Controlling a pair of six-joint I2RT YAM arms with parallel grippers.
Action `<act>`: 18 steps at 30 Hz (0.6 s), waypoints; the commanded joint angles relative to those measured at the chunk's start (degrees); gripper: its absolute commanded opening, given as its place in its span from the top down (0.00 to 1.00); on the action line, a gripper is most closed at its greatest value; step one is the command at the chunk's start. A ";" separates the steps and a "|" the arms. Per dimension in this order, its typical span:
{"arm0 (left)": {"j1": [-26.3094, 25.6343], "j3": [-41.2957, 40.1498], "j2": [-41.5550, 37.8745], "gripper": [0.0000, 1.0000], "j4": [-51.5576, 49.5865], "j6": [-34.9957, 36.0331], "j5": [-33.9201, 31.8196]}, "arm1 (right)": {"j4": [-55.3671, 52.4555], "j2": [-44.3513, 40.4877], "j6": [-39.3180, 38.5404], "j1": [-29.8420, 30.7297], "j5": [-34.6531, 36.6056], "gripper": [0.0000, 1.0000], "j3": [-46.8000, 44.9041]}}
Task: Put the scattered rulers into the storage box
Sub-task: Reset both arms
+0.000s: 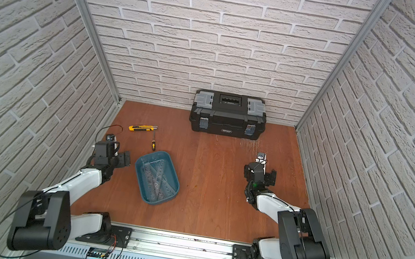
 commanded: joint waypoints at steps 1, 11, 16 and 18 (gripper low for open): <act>0.18 -3.34 4.05 0.02 25.45 1.41 2.45 | 23.15 3.10 -2.81 -1.72 -5.63 0.01 -4.29; -2.32 -2.22 18.82 0.01 41.47 9.12 4.97 | 20.86 7.15 -2.64 -6.27 -19.72 0.01 -1.64; -2.05 -1.76 18.46 0.01 39.09 8.86 5.94 | 18.87 6.90 -1.91 -7.06 -20.60 0.01 -0.87; -2.05 -1.82 18.59 0.01 39.55 8.95 5.89 | 19.04 6.54 -1.78 -7.10 -20.77 0.01 -1.13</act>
